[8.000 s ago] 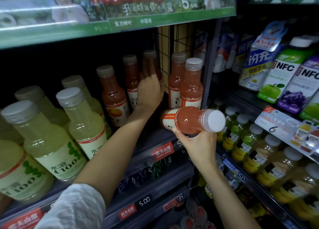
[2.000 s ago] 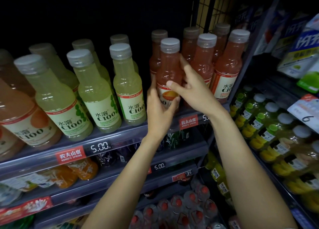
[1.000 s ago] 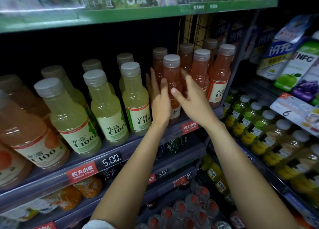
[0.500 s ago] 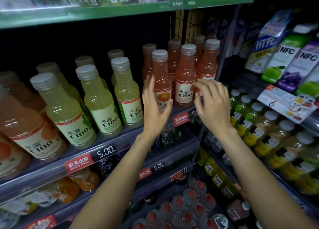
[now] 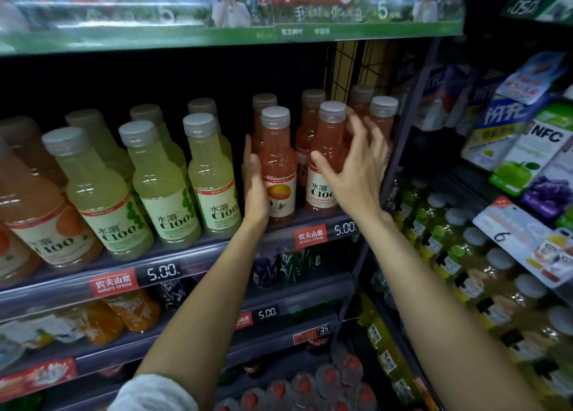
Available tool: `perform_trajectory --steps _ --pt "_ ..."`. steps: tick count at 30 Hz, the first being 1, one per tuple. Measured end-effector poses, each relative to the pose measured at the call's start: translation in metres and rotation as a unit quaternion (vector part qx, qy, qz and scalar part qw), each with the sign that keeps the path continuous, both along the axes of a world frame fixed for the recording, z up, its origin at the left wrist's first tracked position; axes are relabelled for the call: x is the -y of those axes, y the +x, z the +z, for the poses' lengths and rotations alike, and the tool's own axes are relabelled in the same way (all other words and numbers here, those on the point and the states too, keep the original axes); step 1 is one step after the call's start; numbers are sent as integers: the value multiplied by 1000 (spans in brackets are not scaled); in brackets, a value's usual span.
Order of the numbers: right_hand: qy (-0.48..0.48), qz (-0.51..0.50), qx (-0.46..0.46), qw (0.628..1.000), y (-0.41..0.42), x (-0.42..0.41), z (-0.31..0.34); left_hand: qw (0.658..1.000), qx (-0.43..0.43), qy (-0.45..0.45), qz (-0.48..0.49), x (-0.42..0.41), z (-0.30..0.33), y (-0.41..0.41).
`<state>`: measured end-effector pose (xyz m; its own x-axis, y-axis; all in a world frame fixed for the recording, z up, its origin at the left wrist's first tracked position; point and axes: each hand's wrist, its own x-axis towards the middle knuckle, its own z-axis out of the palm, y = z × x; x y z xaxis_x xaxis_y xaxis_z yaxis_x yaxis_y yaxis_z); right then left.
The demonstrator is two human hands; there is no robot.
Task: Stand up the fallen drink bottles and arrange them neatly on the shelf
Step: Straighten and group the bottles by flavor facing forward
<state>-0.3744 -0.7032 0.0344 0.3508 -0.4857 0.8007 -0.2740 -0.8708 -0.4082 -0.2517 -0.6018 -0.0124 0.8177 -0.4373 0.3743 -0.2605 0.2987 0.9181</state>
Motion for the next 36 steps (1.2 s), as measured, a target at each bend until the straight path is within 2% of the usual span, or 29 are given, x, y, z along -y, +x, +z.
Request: perform_trajectory --steps 6,13,18,23,32,36 --pt "-17 -21 49 998 8 4 1 1000 -11 -24 9 15 -4 7" --pt "-49 -35 44 997 6 14 4 999 -17 -4 39 27 4 -10" --pt "-55 -42 29 997 3 19 5 999 -40 -9 13 35 -10 -10" --pt "-47 -52 30 997 -2 27 6 1000 -22 9 15 42 -1 -16" --pt "-35 -43 25 998 -4 23 6 1000 -19 -13 14 43 0 -18" --pt "-35 -57 1 998 -10 19 2 999 -6 36 19 31 11 -27"
